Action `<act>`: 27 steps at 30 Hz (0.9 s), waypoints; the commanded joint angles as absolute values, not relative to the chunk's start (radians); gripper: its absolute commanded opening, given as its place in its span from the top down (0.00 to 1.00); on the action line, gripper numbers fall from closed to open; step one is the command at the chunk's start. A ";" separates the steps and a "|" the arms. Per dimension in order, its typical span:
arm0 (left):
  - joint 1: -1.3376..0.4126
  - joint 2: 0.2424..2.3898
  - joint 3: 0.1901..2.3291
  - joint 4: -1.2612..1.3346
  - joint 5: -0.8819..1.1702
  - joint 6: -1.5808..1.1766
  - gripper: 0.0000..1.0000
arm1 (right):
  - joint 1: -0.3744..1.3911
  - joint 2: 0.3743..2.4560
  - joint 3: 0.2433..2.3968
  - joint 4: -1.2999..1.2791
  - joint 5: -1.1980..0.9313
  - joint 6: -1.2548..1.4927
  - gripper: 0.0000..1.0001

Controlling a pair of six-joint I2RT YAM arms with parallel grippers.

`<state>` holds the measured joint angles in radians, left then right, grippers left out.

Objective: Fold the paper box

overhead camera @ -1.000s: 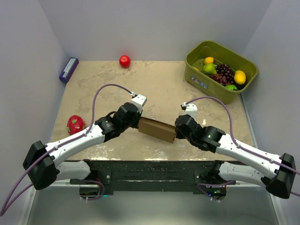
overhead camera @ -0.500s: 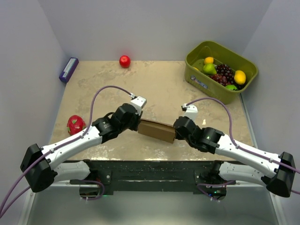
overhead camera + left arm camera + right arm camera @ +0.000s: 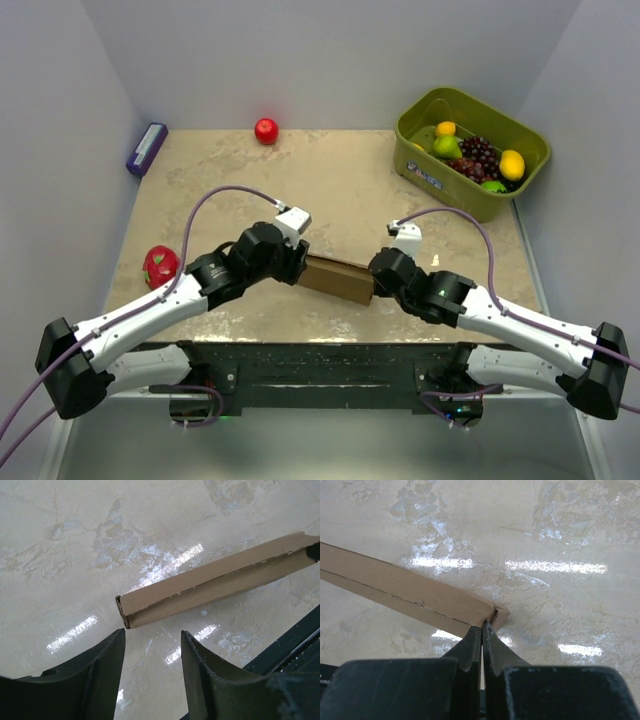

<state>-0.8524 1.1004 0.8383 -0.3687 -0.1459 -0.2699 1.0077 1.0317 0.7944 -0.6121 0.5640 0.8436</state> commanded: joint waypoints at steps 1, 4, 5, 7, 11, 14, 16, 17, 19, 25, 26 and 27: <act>-0.854 1.057 0.896 -0.393 -0.115 -0.290 0.44 | 1.019 1.095 0.739 -0.764 0.479 0.864 1.00; -0.848 1.049 0.914 -0.376 -0.104 -0.313 0.44 | 1.022 1.089 0.739 -0.762 0.477 0.864 1.00; -0.842 1.048 0.916 -0.365 -0.092 -0.324 0.45 | 1.020 1.089 0.738 -0.762 0.479 0.864 1.00; -0.833 1.049 0.919 -0.328 -0.081 -0.337 0.45 | 1.020 1.088 0.736 -0.762 0.479 0.862 1.00; -0.773 1.052 0.902 -0.262 -0.069 -0.370 0.46 | 1.025 1.088 0.735 -0.758 0.477 0.862 1.00; -0.723 1.051 0.861 -0.192 -0.063 -0.388 0.47 | 1.026 1.086 0.730 -0.755 0.472 0.862 1.00; -0.698 1.057 0.833 -0.149 -0.057 -0.399 0.47 | 1.028 1.085 0.729 -0.755 0.471 0.862 1.00; -0.683 1.060 0.815 -0.134 -0.055 -0.408 0.47 | 1.028 1.083 0.729 -0.753 0.472 0.862 1.00; -0.675 1.061 0.801 -0.097 -0.048 -0.422 0.48 | 1.026 1.083 0.729 -0.753 0.472 0.864 1.00; -0.675 1.092 0.720 -0.028 -0.026 -0.460 0.48 | 1.028 1.085 0.727 -0.747 0.472 0.859 1.00; -0.675 1.097 0.700 -0.020 -0.022 -0.469 0.48 | 1.028 1.086 0.726 -0.747 0.472 0.861 1.00; -0.675 1.097 0.690 -0.017 -0.018 -0.474 0.48 | 1.028 1.086 0.726 -0.749 0.472 0.859 1.00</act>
